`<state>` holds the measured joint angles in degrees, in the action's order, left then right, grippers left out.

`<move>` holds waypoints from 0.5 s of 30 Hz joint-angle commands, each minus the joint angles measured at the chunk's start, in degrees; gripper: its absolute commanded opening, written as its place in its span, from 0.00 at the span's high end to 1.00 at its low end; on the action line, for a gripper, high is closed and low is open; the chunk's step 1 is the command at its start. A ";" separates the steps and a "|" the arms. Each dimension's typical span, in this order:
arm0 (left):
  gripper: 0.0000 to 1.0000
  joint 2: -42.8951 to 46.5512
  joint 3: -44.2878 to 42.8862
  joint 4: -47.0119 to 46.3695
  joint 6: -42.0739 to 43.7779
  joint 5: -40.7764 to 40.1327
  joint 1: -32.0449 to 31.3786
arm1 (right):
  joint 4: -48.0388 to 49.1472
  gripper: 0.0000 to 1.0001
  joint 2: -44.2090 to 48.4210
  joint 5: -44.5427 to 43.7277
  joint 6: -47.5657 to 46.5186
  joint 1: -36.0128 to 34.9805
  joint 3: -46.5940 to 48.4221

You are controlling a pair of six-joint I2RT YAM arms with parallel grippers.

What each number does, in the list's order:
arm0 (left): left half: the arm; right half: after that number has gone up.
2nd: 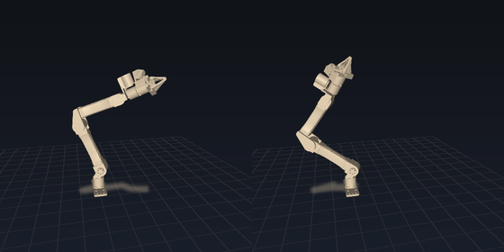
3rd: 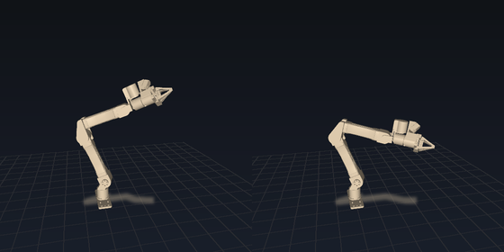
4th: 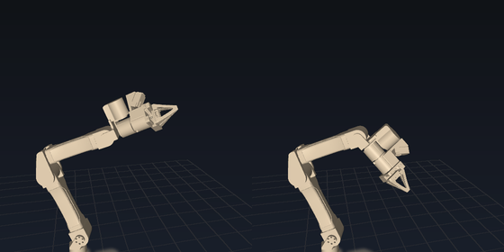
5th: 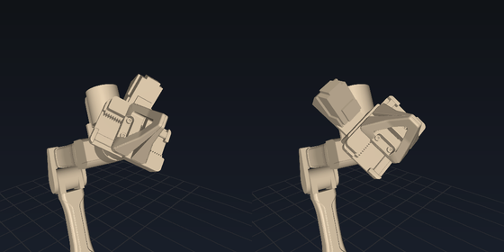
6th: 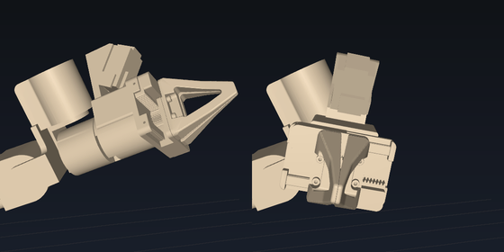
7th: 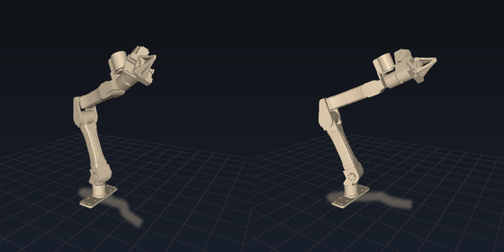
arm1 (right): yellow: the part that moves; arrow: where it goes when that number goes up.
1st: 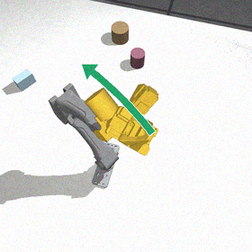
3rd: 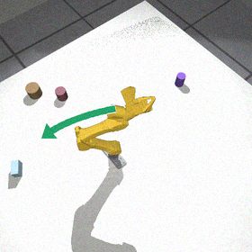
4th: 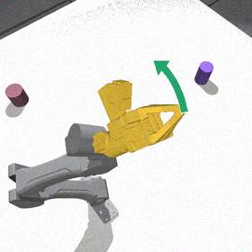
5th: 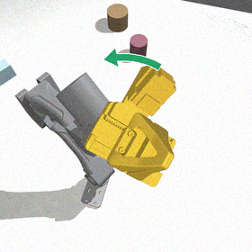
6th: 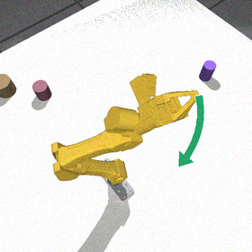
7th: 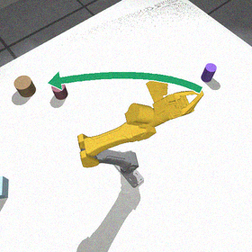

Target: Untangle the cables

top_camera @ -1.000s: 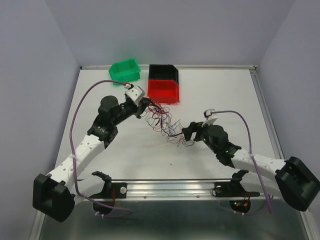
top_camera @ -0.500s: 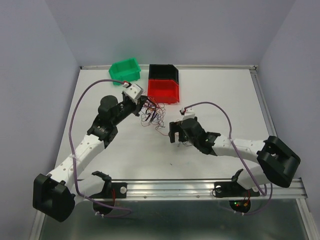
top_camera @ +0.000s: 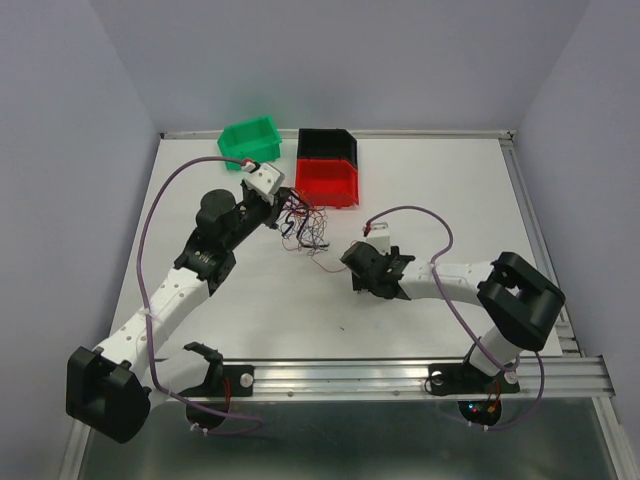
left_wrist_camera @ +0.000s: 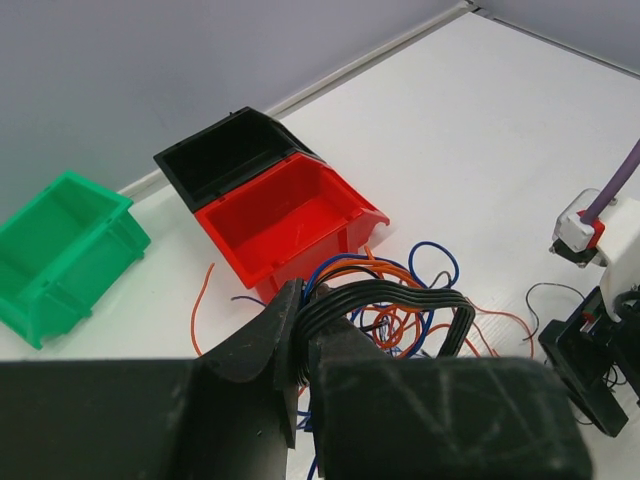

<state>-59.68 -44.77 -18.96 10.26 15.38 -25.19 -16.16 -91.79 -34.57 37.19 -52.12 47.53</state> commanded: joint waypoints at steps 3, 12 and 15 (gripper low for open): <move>0.85 0.35 -3.13 -2.75 0.64 -0.96 -0.30 | -6.60 0.55 -0.59 -0.68 5.43 0.70 3.80; 0.85 0.18 -3.30 -2.31 0.99 -0.79 -0.21 | -6.16 0.99 2.94 -6.03 -2.46 0.70 15.88; 0.85 -0.44 -3.92 -1.52 1.51 -1.22 -0.21 | -5.64 1.00 0.56 -9.02 -7.56 0.79 26.36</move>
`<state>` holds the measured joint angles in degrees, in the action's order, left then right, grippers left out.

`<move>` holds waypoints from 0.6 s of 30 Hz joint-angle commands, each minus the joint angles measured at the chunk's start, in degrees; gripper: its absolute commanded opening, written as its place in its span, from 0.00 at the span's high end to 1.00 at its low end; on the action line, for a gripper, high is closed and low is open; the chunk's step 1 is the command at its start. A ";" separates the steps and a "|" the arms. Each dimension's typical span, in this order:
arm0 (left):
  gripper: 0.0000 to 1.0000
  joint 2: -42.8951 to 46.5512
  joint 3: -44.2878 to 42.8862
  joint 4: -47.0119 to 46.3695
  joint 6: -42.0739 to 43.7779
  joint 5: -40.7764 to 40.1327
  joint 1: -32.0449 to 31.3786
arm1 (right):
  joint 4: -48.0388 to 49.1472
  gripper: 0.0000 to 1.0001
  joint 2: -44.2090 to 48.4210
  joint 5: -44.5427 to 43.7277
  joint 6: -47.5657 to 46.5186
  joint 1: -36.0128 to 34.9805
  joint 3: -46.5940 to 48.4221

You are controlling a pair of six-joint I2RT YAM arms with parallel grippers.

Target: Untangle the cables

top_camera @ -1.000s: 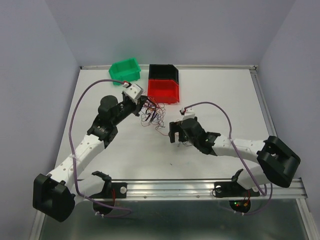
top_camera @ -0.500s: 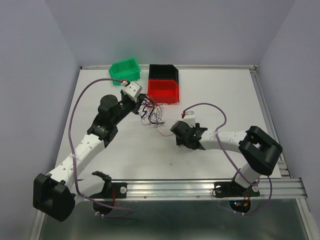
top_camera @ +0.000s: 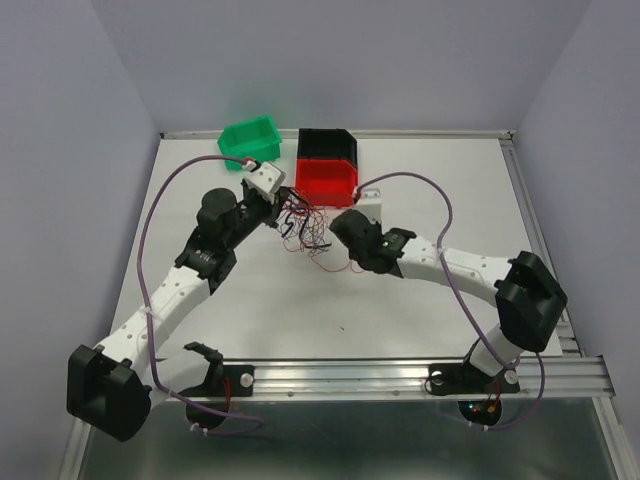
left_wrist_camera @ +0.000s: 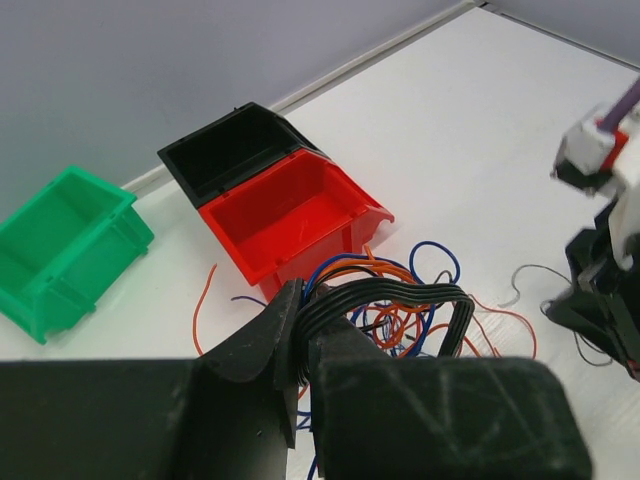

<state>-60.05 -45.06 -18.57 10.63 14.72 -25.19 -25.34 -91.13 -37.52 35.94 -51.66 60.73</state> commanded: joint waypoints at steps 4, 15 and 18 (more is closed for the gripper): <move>0.85 -0.07 -3.28 -0.33 2.20 -3.63 -0.21 | 8.28 0.99 -4.13 -4.15 -12.29 3.48 22.73; 0.87 5.21 -1.09 1.52 1.93 -25.18 0.05 | 16.03 0.99 -23.19 16.94 -18.45 14.83 46.65; 0.87 4.42 -1.70 1.95 1.93 -24.83 0.40 | 16.11 1.00 -29.35 20.97 -17.31 16.85 52.88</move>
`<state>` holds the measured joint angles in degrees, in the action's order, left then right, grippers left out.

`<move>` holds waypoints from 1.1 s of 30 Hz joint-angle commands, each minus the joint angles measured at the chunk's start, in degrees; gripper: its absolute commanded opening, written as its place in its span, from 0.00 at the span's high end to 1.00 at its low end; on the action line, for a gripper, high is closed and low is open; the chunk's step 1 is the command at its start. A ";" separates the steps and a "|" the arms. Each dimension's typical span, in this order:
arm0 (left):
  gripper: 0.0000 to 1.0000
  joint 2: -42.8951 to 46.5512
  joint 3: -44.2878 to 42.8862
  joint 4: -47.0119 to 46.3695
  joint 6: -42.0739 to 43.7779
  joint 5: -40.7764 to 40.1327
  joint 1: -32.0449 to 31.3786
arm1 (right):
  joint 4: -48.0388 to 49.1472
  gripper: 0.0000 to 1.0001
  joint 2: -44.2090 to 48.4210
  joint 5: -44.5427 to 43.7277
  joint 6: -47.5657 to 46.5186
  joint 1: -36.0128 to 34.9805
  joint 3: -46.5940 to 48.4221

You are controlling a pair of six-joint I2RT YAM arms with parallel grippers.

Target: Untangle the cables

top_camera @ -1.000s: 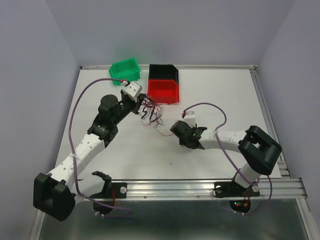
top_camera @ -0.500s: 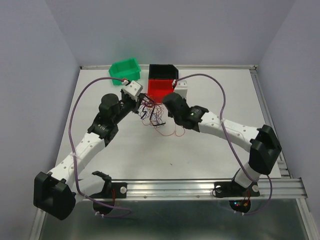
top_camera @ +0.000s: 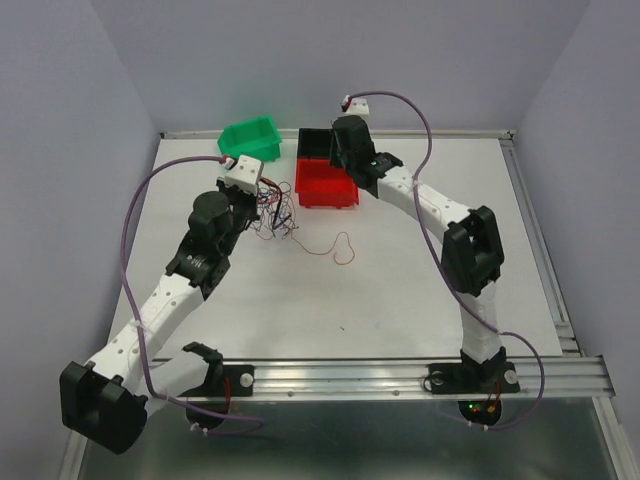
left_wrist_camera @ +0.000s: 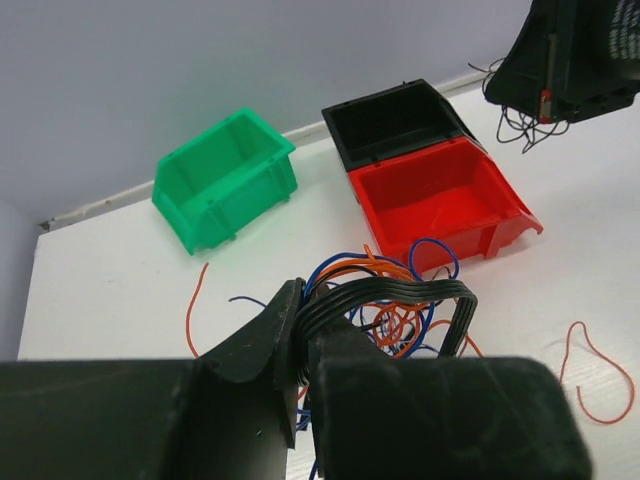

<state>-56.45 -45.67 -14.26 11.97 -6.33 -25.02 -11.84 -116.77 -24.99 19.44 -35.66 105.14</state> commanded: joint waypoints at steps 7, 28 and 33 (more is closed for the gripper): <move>0.87 -1.74 -1.53 -2.00 0.78 -2.11 0.32 | 4.89 1.00 -12.95 13.47 0.77 2.87 15.70; 0.87 -2.79 -1.44 -2.44 1.30 -1.32 0.41 | 18.43 0.33 -4.70 16.21 5.35 1.47 -5.64; 0.87 -2.97 -1.26 -2.70 1.30 0.00 0.41 | 19.04 0.30 -1.80 14.62 4.20 1.21 -7.76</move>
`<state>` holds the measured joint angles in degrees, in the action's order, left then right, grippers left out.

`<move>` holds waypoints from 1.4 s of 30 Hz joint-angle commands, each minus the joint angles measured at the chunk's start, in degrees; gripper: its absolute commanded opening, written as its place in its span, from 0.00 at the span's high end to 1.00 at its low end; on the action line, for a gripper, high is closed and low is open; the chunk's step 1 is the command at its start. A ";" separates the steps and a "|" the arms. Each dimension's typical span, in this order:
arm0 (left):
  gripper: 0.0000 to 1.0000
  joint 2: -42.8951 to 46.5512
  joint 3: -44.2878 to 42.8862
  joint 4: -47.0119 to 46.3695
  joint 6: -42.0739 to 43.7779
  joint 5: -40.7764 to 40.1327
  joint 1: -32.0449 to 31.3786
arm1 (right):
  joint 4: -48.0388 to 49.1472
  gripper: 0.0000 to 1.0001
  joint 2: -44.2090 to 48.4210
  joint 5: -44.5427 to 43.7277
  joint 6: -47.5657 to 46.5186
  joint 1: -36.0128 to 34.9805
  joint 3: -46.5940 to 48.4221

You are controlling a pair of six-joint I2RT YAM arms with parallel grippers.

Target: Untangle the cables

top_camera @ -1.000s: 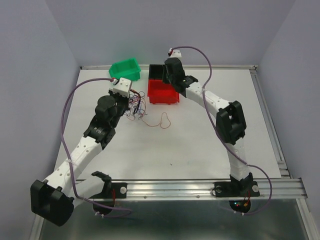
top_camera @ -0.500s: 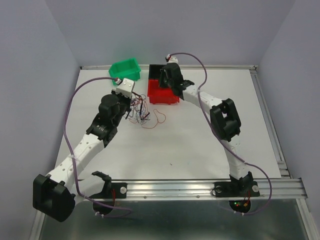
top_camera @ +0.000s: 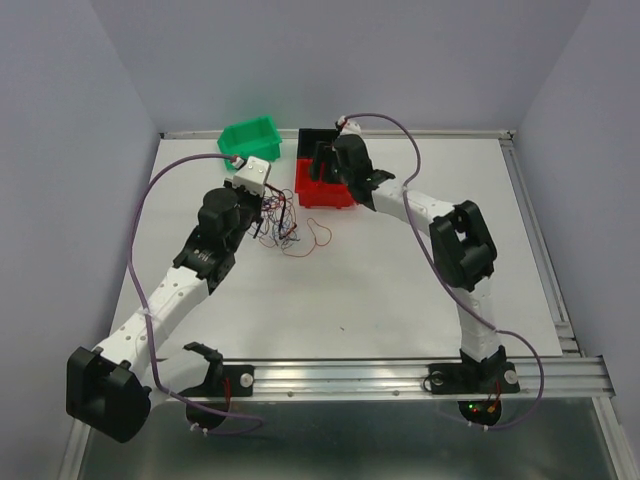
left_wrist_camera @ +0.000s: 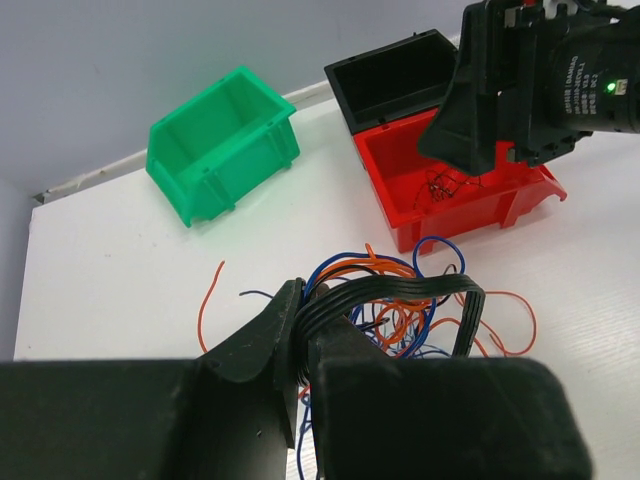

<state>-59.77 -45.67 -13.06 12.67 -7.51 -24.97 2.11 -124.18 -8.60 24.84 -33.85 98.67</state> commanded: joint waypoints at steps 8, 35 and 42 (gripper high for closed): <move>0.87 0.18 -1.35 -3.90 0.78 1.09 0.45 | 2.03 0.28 2.72 -0.89 -4.54 -0.70 0.81; 0.87 1.58 -2.49 -0.13 0.08 16.46 0.63 | 28.21 0.21 27.94 39.89 -23.87 -2.80 -38.64; 0.87 0.97 -3.64 2.77 0.78 28.32 0.63 | 34.87 0.65 27.50 43.31 -22.56 -2.72 -40.22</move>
<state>-60.20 -45.98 -9.63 13.04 12.23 -24.62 28.67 -97.36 31.42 2.09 -36.73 60.64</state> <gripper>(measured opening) 0.152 0.562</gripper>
